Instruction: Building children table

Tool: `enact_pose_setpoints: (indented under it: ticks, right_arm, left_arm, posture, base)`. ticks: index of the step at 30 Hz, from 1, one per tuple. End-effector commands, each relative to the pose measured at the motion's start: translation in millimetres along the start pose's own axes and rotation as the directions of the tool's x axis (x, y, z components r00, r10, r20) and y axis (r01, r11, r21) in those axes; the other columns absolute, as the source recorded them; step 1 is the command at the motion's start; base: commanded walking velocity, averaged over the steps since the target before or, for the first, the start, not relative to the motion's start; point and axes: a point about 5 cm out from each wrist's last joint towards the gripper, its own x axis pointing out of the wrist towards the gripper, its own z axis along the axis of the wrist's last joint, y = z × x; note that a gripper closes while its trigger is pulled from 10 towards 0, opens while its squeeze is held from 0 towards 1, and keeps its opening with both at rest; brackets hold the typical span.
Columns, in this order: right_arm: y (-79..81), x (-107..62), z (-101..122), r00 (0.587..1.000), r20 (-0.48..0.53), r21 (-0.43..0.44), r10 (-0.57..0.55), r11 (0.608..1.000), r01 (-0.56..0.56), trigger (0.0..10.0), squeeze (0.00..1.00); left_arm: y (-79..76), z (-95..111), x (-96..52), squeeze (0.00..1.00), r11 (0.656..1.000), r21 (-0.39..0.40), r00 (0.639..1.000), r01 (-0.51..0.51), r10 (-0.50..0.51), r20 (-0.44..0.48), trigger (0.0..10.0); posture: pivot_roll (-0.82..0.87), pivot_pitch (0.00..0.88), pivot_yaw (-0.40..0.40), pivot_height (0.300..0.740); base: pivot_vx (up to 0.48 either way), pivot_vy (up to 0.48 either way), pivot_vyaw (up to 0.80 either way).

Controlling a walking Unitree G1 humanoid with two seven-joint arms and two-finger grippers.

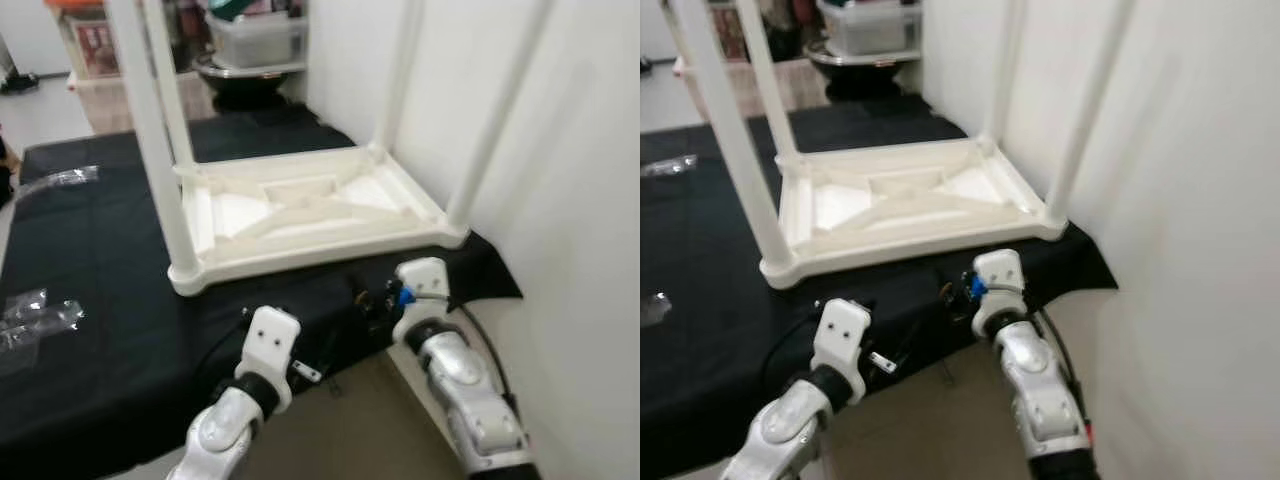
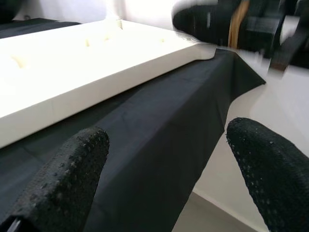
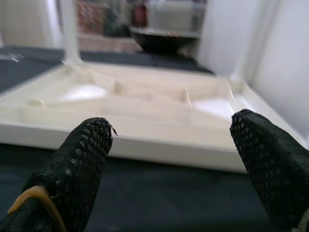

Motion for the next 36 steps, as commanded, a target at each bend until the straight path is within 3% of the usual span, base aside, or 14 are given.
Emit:
enact_pose_setpoints:
  ticks: [1, 7, 15, 20, 22, 24, 25, 30, 31, 32, 33, 34, 35, 36]
  right_arm:
    - [6.3, 1.0, -3.4, 1.000, -0.010, 0.006, 0.029, 1.000, -0.029, 10.0, 0.00]
    - [7.5, 10.8, 1.0, 0.998, -0.015, -0.074, 0.059, 0.995, -0.060, 10.0, 0.00]
    - [-7.5, 26.8, 12.7, 1.000, 0.013, -0.039, 0.009, 0.999, -0.008, 10.0, 0.00]
    - [-13.9, 39.8, 10.3, 0.998, -0.049, -0.095, 0.044, 0.994, -0.049, 10.0, 0.00]
    - [-22.2, 59.5, 9.2, 0.984, -0.152, -0.138, 0.095, 0.984, -0.116, 10.0, 0.00]
    - [-24.9, 65.7, 9.9, 0.975, -0.187, -0.144, 0.116, 0.979, -0.144, 10.0, 0.00]
    - [-25.3, 73.2, 13.1, 0.957, -0.226, -0.166, 0.184, 0.960, -0.224, 10.0, 0.00]
    - [-25.2, 84.7, 25.6, 0.921, -0.261, -0.217, 0.289, 0.912, -0.348, 10.0, 0.00]
    - [-25.1, 93.0, 38.5, 0.888, -0.292, -0.221, 0.355, 0.879, -0.423, 10.0, 0.00]
    - [-25.1, 93.0, 38.5, 0.888, -0.292, -0.221, 0.355, 0.879, -0.423, 10.0, 0.00]
    - [-24.3, 96.4, 46.6, 0.867, -0.307, -0.236, 0.393, 0.851, -0.469, 10.0, 0.00]
    - [-24.3, 96.4, 46.6, 0.867, -0.307, -0.236, 0.393, 0.851, -0.469, 10.0, 0.00]
    - [-24.1, 98.0, 53.4, 0.832, -0.337, -0.246, 0.441, 0.812, -0.530, 10.0, 0.00]
    - [-24.1, 98.0, 53.4, 0.832, -0.337, -0.246, 0.441, 0.812, -0.530, 10.0, 0.00]
  left_arm:
    - [3.0, -2.9, -1.5, 0.00, 1.000, 0.005, 1.000, -0.011, 0.011, -0.019, 10.0]
    - [3.2, 0.8, -1.3, 0.00, 1.000, 0.001, 1.000, -0.025, 0.025, -0.006, 10.0]
    - [4.9, 4.5, -0.9, 0.00, 0.998, -0.008, 0.998, -0.055, 0.055, 0.009, 10.0]
    - [10.6, 8.1, 0.7, 0.00, 0.996, 0.001, 0.996, -0.085, 0.085, 0.017, 10.0]
    - [14.8, 14.6, 2.9, 0.00, 0.996, 0.005, 0.995, -0.094, 0.094, 0.034, 10.0]
    - [15.8, 16.8, 3.5, 0.00, 0.995, 0.009, 0.995, -0.095, 0.095, 0.039, 10.0]
    - [16.3, 20.0, 4.0, 0.00, 0.995, 0.010, 0.994, -0.097, 0.097, 0.047, 10.0]
    - [14.7, 22.8, 2.0, 0.00, 0.995, 0.009, 0.994, -0.095, 0.095, 0.051, 10.0]
    - [11.3, 23.4, -1.8, 0.00, 0.996, 0.006, 0.995, -0.088, 0.087, 0.049, 10.0]
    - [11.3, 23.4, -1.8, 0.00, 0.996, 0.006, 0.995, -0.088, 0.087, 0.049, 10.0]
    - [9.1, 23.2, -3.6, 0.00, 0.997, 0.004, 0.996, -0.083, 0.083, 0.045, 10.0]
    - [9.1, 23.2, -3.6, 0.00, 0.997, 0.004, 0.996, -0.083, 0.083, 0.045, 10.0]
    - [6.8, 22.9, -5.6, 0.00, 0.997, 0.002, 0.996, -0.081, 0.080, 0.042, 10.0]
    - [6.8, 22.9, -5.6, 0.00, 0.997, 0.002, 0.996, -0.081, 0.080, 0.042, 10.0]
  posture:
    - [0.04, 0.002, -0.083, 0.740]
    - [0.05, 0.013, -0.095, 0.740]
    - [0.05, 0.014, -0.098, 0.740]
    - [0.05, 0.020, -0.097, 0.740]
    - [0.05, 0.038, -0.107, 0.740]
    - [0.05, 0.038, -0.107, 0.740]
    - [0.06, 0.052, -0.114, 0.740]
    - [0.06, 0.068, -0.127, 0.740]
    - [0.06, 0.079, -0.134, 0.740]
    - [0.06, 0.079, -0.134, 0.740]
    - [0.07, 0.082, -0.147, 0.740]
    - [0.07, 0.082, -0.147, 0.740]
    - [0.07, 0.087, -0.150, 0.740]
    - [0.07, 0.087, -0.150, 0.740]
  base:
    - [0.000, 0.000, 0.00]
    - [0.000, 0.000, 0.67]
    - [0.000, 0.000, 0.30]
    - [0.000, 0.000, 0.00]
    - [0.000, 0.000, 0.00]
    - [0.000, 0.000, 0.00]
    - [0.000, 0.000, 0.00]
    - [0.000, 0.000, 0.00]
    - [0.000, 0.000, 0.00]
    - [0.000, 0.000, 0.00]
    - [0.000, 0.000, 0.00]
    - [0.000, 0.000, 0.00]
    - [0.000, 0.000, 0.00]
    - [0.000, 0.000, 0.00]
